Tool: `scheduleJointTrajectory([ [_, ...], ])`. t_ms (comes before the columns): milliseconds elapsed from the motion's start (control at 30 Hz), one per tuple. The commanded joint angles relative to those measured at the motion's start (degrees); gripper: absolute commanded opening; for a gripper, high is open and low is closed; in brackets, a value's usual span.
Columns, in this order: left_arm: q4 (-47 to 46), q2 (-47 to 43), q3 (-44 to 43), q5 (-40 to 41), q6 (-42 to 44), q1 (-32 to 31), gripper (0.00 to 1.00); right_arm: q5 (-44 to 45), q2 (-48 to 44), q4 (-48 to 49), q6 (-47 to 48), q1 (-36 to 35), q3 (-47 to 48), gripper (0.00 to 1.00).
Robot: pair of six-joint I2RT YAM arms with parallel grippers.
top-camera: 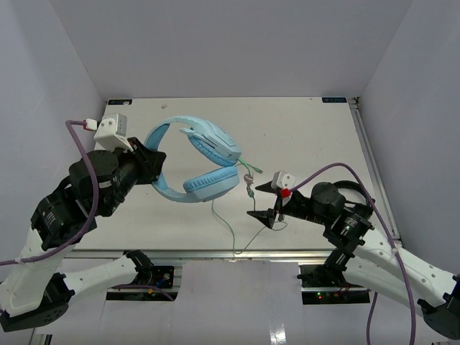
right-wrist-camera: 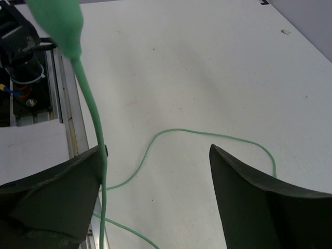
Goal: Wrap the headphones
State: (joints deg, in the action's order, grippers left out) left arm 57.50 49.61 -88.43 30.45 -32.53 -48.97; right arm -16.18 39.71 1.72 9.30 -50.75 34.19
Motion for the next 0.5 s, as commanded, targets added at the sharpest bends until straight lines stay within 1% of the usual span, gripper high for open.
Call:
scheduleJointTrajectory([
  [0, -6.9, -1.9, -0.3, -2.2, -3.7, -0.1, 0.00, -2.8, -1.8, 10.9, -1.2, -0.1, -6.5, 0.73],
  [33, -7.2, -2.2, -0.2, -2.3, -4.0, -0.1, 0.00, -3.0, -2.3, 12.8, -1.7, -0.1, -8.0, 0.67],
  [67, -7.6, -2.5, 0.0, -2.4, -4.2, -0.1, 0.00, -3.3, -2.7, 15.0, -2.2, -0.1, -9.1, 0.64],
  [267, -9.4, -3.8, 0.7, -3.4, -5.2, -0.1, 0.00, -6.8, -3.6, 21.2, -4.8, -0.1, -13.0, 0.62],
  [467, -10.6, -4.7, 1.6, -4.8, -6.0, -0.2, 0.00, -9.4, -0.1, 26.4, -6.0, -0.1, -14.9, 0.60],
])
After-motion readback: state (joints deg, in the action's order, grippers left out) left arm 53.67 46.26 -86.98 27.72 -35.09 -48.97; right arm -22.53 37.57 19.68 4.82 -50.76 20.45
